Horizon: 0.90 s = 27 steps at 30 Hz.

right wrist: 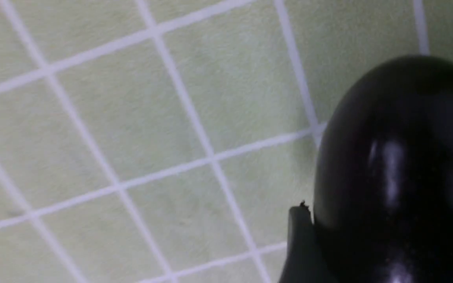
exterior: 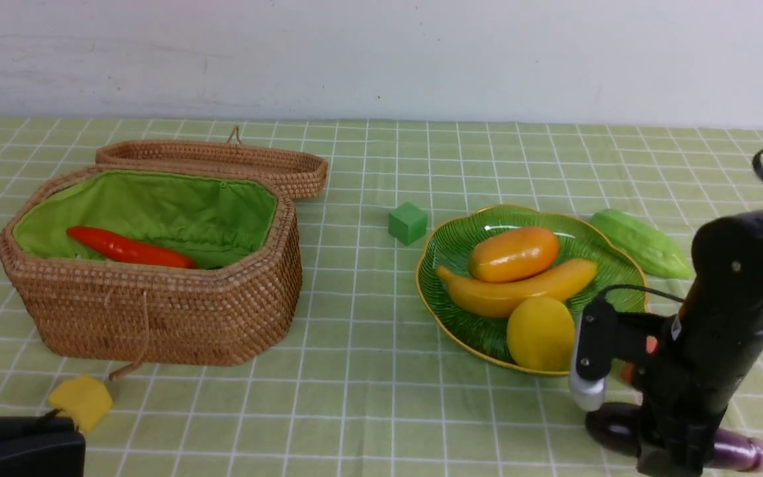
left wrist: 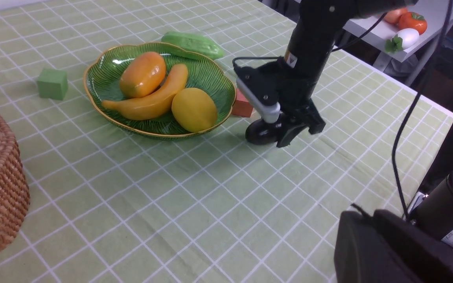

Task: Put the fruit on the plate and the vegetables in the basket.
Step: Grab an eggplant with your right arm and place it in the basket on the left.

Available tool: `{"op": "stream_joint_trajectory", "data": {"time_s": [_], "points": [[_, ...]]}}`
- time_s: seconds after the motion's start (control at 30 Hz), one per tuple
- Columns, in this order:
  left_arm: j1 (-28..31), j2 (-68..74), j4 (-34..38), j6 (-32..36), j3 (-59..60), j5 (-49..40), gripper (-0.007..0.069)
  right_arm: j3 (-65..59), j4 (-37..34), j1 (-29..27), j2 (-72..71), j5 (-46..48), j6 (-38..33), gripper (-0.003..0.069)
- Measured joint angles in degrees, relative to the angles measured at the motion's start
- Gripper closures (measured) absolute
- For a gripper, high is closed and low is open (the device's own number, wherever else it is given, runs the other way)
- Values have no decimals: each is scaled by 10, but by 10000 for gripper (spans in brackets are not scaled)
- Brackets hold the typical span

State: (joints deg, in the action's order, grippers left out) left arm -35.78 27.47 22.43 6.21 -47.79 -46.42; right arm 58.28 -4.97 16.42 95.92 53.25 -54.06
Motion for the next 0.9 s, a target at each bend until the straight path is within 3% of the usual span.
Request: {"op": "stream_joint_trajectory", "data": {"time_s": [0.2,0.3,0.47,0.63,0.67,0.7,0.87,0.9], "points": [[0,0,-14,2,0,10,596,96,-99,4,-92,97,143,253],[0,0,-43,2,0,38,596,156,-135,38,-105,80,197,253],[0,0,-130,-36,0,84,596,254,-185,131,-78,-20,223,253],[0,0,-327,-196,0,113,596,386,-235,216,12,-144,213,253],[0,0,-336,-204,0,112,596,398,-237,219,21,-152,211,253],[0,0,-405,-269,0,107,596,445,-252,238,61,-182,199,253],[0,0,-572,-455,0,67,594,582,-291,274,180,-241,156,253],[0,0,-572,-455,0,67,594,593,-293,275,190,-246,153,253]]}}
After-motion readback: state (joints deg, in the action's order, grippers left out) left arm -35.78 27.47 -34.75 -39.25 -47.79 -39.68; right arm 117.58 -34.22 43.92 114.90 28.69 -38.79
